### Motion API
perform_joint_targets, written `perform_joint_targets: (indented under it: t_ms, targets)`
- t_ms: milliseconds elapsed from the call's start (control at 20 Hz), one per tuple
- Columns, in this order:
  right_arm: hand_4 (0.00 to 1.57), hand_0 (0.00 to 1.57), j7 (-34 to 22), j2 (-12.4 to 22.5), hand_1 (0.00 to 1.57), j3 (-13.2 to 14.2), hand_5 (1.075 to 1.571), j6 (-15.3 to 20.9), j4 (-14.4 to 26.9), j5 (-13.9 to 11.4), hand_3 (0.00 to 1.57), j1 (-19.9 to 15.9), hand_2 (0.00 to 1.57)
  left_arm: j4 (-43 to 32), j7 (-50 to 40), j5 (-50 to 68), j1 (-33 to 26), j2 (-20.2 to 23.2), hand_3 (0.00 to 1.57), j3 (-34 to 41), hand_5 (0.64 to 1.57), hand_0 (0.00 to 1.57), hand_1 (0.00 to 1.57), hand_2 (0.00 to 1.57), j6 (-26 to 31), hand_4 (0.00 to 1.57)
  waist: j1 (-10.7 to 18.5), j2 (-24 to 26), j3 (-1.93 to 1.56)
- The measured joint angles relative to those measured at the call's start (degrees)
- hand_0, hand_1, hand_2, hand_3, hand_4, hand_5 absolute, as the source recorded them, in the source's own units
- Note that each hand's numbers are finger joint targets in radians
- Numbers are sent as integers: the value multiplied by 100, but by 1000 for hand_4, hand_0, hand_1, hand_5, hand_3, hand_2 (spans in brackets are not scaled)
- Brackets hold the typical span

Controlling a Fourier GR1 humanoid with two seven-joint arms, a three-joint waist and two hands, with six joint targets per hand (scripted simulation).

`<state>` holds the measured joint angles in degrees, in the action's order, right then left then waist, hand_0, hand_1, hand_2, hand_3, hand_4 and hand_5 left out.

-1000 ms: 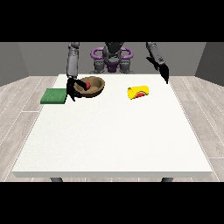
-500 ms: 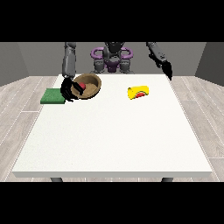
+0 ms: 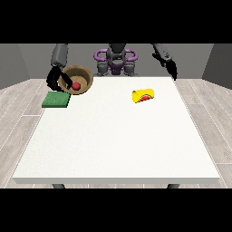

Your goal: Pick the cup and pour the ball into the bowl, then pick the bowl and place it on the pad

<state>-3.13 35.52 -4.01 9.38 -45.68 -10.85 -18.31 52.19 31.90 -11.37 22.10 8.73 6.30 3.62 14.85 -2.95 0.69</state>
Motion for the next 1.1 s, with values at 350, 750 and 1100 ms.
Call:
perform_joint_targets:
  t_ms: [350, 750, 1100]
  targets:
    - [1571, 1571, -342, 1127, 1571, -350, 1534, -1186, -570, -465, 1470, -243, 1571, -343, 250, 142, -449, 132, 0, 347, 717, 0, 0, 0, -214, 0, -750, 410, -44]
    - [1531, 1571, -310, 1399, 1571, 151, 1570, -1299, -478, -689, 1492, -882, 1571, -512, 1039, 475, -300, 707, 0, 854, 761, 0, 0, 0, -28, 0, -859, -458, -62]
    - [1382, 1571, 455, 1215, 1571, 735, 1560, -418, 338, -736, 1571, -952, 1571, -399, 1502, 1029, -102, 1330, 0, 1372, 1196, 0, 0, 0, 563, 885, -637, -1376, -73]
